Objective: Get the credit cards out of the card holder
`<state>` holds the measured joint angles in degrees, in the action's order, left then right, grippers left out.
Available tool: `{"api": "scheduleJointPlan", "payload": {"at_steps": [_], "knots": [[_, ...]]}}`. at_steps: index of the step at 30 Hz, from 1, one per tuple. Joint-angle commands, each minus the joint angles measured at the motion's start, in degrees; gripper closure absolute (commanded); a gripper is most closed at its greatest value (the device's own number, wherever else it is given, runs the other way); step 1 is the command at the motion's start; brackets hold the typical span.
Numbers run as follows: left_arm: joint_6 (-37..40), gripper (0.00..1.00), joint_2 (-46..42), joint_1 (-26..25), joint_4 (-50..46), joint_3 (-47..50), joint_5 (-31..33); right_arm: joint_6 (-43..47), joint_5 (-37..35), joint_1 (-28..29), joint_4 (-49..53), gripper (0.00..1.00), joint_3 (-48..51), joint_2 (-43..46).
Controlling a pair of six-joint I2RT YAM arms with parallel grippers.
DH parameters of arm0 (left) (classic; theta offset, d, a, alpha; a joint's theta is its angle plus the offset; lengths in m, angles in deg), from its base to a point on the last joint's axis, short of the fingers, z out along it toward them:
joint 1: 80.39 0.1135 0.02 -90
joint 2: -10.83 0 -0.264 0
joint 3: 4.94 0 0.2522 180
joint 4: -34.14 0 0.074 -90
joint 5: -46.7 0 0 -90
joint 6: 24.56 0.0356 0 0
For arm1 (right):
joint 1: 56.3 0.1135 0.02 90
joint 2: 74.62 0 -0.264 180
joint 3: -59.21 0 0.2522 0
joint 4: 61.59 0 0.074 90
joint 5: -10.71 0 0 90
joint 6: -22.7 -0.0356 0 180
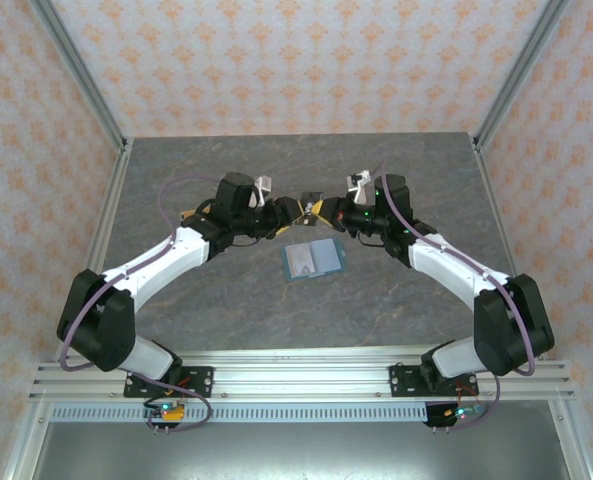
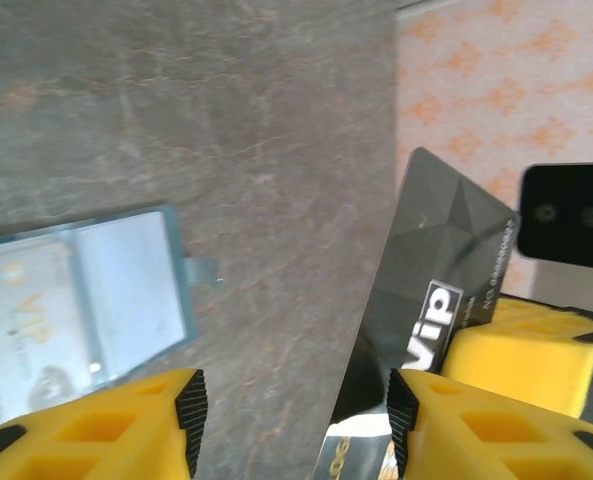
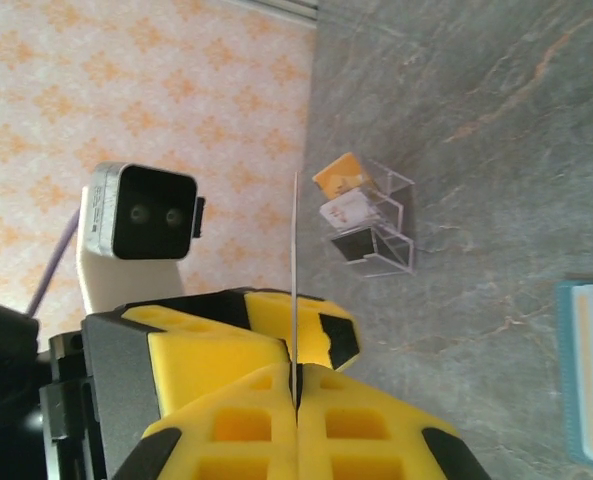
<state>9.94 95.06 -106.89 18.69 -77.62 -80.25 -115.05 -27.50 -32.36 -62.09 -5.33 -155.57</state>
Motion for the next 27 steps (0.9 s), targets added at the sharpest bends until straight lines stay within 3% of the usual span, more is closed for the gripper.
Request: {"api": "scheduleJointPlan", "payload": {"at_steps": [1,14,20,21,27], "knots": [[-5.7,0.51,-0.3,1.1,11.5,0.9,-4.7,-2.9,3.5,0.0,-5.8,0.99,-0.7,-0.2],[-6.1,0.79,1.7,2.0,15.9,-0.4,-7.0,-2.5,4.6,0.0,-6.2,0.99,-0.6,-0.5],[-3.2,0.99,2.9,2.2,14.0,-1.3,-7.3,0.3,4.3,0.0,-2.7,0.96,-1.2,-0.5],[-1.8,1.0,3.0,2.3,12.5,-1.7,-7.0,1.0,3.9,0.0,-1.5,0.93,-1.5,-0.5],[12.1,1.0,1.9,5.3,-2.1,-3.9,-2.5,8.6,-1.7,0.0,11.2,0.48,-3.5,-0.1]]}}
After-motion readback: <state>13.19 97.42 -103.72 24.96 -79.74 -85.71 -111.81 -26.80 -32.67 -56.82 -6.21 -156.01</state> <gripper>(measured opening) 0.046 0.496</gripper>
